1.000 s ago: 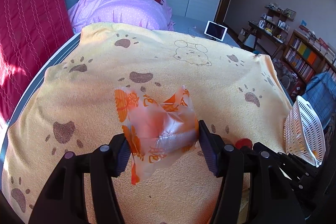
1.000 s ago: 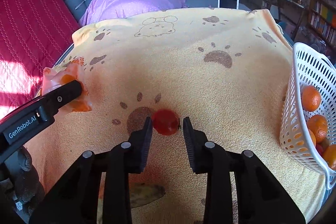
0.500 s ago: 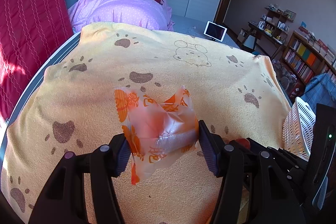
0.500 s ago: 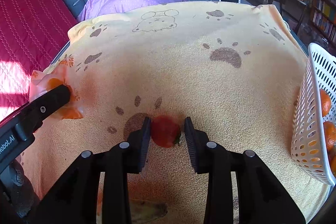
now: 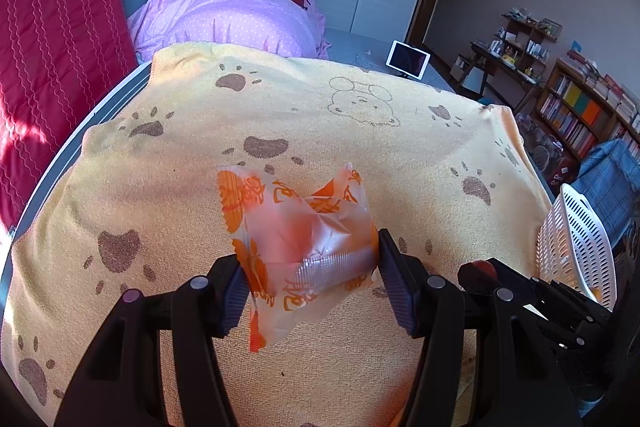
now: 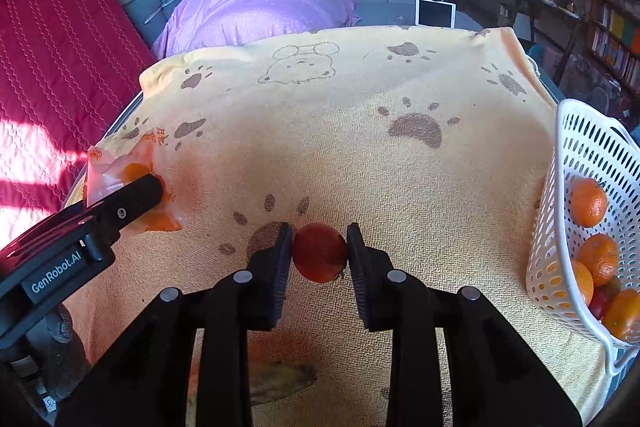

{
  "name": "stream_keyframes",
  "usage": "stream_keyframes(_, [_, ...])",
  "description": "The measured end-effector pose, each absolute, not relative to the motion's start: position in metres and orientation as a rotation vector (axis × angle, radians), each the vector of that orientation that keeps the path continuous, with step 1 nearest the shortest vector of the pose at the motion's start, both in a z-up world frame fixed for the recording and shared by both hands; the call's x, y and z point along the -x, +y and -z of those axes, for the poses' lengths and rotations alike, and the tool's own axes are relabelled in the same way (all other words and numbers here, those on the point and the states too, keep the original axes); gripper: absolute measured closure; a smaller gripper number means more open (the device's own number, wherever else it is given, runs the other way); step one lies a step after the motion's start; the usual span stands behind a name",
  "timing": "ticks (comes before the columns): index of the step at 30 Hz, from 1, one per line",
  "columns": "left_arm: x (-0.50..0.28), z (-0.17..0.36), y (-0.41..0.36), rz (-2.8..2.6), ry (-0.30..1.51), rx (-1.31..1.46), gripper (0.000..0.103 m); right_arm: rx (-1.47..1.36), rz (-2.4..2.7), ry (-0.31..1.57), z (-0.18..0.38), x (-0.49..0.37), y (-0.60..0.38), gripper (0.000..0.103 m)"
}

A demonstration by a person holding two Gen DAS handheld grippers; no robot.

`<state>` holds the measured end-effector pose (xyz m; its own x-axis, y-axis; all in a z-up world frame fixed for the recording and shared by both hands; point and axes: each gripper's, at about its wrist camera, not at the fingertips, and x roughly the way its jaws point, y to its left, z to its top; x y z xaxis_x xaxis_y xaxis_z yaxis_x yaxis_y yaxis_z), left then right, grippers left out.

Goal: Organize fruits
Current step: 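Carry the cherry tomato into the basket and open the right tool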

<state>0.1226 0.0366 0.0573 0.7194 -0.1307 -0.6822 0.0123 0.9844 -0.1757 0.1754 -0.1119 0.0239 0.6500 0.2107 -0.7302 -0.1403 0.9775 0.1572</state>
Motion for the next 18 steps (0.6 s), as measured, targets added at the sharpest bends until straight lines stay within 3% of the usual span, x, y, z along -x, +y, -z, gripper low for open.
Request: stream_keyframes(18, [-0.12,-0.058,0.032,0.095,0.764,0.156,0.044,-0.212,-0.05,0.709,-0.081,-0.149,-0.199,0.074])
